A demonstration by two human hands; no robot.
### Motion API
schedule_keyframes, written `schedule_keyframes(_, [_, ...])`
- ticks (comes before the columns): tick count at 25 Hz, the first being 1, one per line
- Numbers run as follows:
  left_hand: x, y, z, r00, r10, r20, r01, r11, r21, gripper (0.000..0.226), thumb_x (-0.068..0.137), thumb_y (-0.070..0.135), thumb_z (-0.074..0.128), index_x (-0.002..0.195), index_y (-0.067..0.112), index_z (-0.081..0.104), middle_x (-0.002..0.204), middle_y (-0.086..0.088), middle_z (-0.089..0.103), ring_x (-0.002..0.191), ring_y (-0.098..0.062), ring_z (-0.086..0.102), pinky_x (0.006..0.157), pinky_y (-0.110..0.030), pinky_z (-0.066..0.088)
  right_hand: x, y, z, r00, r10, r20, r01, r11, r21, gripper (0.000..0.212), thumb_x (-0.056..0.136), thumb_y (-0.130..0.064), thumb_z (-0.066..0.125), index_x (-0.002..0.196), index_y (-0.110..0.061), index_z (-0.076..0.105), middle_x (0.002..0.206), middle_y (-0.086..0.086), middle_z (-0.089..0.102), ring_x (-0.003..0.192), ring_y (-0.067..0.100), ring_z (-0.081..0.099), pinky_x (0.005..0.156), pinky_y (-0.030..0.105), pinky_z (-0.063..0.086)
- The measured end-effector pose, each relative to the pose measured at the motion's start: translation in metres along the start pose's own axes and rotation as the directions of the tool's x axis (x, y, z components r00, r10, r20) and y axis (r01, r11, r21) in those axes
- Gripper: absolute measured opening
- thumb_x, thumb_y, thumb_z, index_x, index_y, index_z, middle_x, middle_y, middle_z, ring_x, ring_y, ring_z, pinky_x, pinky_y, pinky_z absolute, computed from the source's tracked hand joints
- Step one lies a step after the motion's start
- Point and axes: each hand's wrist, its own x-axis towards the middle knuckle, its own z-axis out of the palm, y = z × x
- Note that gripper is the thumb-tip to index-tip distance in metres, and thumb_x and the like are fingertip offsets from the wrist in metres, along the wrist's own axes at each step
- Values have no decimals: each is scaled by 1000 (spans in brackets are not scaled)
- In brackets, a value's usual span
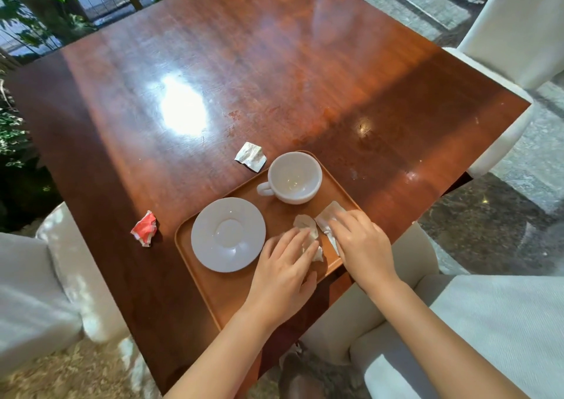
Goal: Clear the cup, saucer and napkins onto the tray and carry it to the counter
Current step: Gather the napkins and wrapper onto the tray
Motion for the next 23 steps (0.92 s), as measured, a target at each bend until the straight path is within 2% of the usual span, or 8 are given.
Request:
schedule_keyframes(3, [-5, -1, -2, 998, -3, 64, 2, 1000, 15, 49, 78, 24, 65, 125, 13, 54, 141, -9, 49, 134, -27, 38, 99, -46, 44, 1, 2, 0, 999, -39, -9, 39, 997, -60, 24, 64, -2, 80, 85, -8, 71, 93, 7, 73, 87, 28, 65, 61, 36, 53])
schedule_keyframes(8, [-7, 2, -16, 997, -19, 72, 21, 999, -33, 53, 83, 23, 61, 133, 12, 48, 145, -13, 42, 137, -29, 33, 102, -44, 39, -2, -3, -13, 998, -59, -28, 58, 997, -55, 32, 72, -6, 75, 102, -10, 67, 103, 12, 70, 96, 32, 63, 70, 40, 52])
schedule_keyframes(10, [-10, 0, -31, 999, -42, 26, 43, 997, -63, 50, 83, 19, 60, 132, 12, 49, 142, -14, 47, 133, -29, 39, 100, -43, 41, -4, -13, -26, 997, -69, -34, 69, 998, -9, 31, 72, -6, 73, 102, -10, 67, 102, 11, 70, 93, 32, 64, 70, 39, 52])
schedule_keyframes(13, [-22, -17, -61, 988, -87, -124, 77, 994, -81, 40, 82, 12, 61, 121, 7, 58, 124, -15, 61, 113, -31, 56, 89, -43, 48, 3, -43, -44, 981, -173, -90, 179, 982, 64, 27, 72, -10, 70, 99, -11, 68, 95, 6, 70, 85, 28, 66, 65, 36, 52])
schedule_keyframes(15, [-30, -42, -83, 959, -175, -223, 166, 984, -58, 37, 80, 7, 60, 117, 4, 61, 118, -16, 64, 106, -32, 59, 87, -43, 49, 25, -69, -53, 957, -253, -141, 265, 961, 79, 26, 73, -11, 68, 99, -11, 68, 96, 8, 70, 85, 29, 66, 63, 36, 53])
schedule_keyframes(17, [-36, -75, -101, 930, -283, -235, 290, 957, -3, 42, 77, 2, 61, 118, 4, 61, 120, -18, 62, 111, -35, 57, 91, -46, 47, 65, -94, -57, 940, -300, -164, 314, 947, 66, 30, 73, -9, 67, 103, -9, 67, 102, 13, 69, 88, 34, 65, 64, 39, 53])
schedule_keyframes(19, [-40, -108, -110, 910, -375, -175, 394, 915, 91, 51, 74, 2, 64, 125, 6, 56, 128, -21, 56, 120, -37, 50, 96, -51, 44, 111, -110, -52, 952, -294, -87, 298, 954, 36, 38, 74, -8, 66, 112, -9, 63, 115, 20, 64, 97, 38, 61, 69, 42, 52])
schedule_keyframes(23, [-53, -165, -107, 822, -570, 20, 545, 795, 266, 66, 84, 15, 60, 144, 19, 32, 152, -16, 27, 139, -26, 25, 106, -45, 33, 174, -119, -17, 940, -166, 297, 198, 977, -82, 48, 89, -10, 49, 135, -21, 42, 150, 11, 32, 127, 34, 38, 94, 42, 43])
